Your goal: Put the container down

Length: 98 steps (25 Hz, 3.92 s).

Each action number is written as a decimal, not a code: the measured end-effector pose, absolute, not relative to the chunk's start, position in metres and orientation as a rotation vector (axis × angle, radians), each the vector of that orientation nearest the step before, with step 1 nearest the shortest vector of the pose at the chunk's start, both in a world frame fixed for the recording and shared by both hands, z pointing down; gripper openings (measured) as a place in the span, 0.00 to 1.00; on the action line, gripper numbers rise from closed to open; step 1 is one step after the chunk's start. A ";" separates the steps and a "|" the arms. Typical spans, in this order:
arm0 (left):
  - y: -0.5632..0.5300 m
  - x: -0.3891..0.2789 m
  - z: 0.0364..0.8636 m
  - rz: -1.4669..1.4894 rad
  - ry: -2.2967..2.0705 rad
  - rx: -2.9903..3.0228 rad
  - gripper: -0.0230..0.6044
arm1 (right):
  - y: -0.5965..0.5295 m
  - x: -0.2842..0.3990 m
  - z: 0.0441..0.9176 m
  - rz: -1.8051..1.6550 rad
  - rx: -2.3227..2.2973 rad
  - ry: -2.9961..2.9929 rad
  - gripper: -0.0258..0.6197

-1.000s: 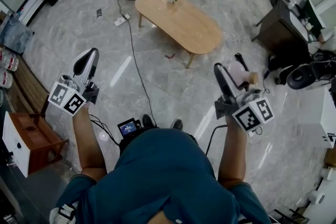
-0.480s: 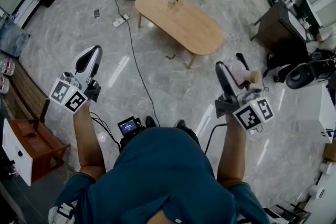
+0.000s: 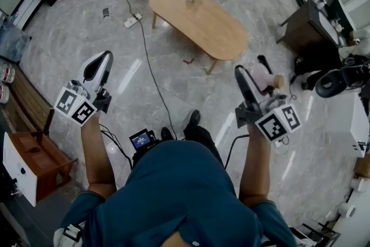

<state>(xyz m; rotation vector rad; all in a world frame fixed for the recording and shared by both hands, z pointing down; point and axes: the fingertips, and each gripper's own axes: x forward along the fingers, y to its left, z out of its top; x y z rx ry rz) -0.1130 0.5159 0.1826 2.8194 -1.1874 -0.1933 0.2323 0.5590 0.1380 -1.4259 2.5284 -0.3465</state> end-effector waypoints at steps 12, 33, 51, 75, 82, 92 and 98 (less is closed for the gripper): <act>0.466 -0.098 0.179 -0.147 -1.300 2.775 0.03 | 0.479 0.249 0.145 -0.390 -1.321 2.575 0.68; 0.371 -0.026 0.176 -0.105 -1.572 2.643 0.03 | 0.315 0.309 0.152 -0.448 -1.032 2.708 0.68; 0.281 -0.051 0.177 -0.125 -1.448 2.716 0.03 | 0.265 0.287 0.160 -0.449 -1.151 2.652 0.68; 0.135 -0.213 0.166 -0.154 -1.174 2.840 0.03 | 0.179 0.135 0.149 -0.409 -1.424 2.487 0.68; 0.124 -0.247 0.172 -0.188 -1.189 2.820 0.03 | 0.159 0.100 0.151 -0.420 -1.412 2.515 0.68; 0.097 -0.262 0.182 -0.144 -1.308 2.749 0.03 | 0.092 0.092 0.168 -0.488 -1.319 2.571 0.68; 0.062 -0.268 0.179 -0.114 -1.416 2.695 0.03 | 0.027 0.087 0.175 -0.524 -1.226 2.614 0.68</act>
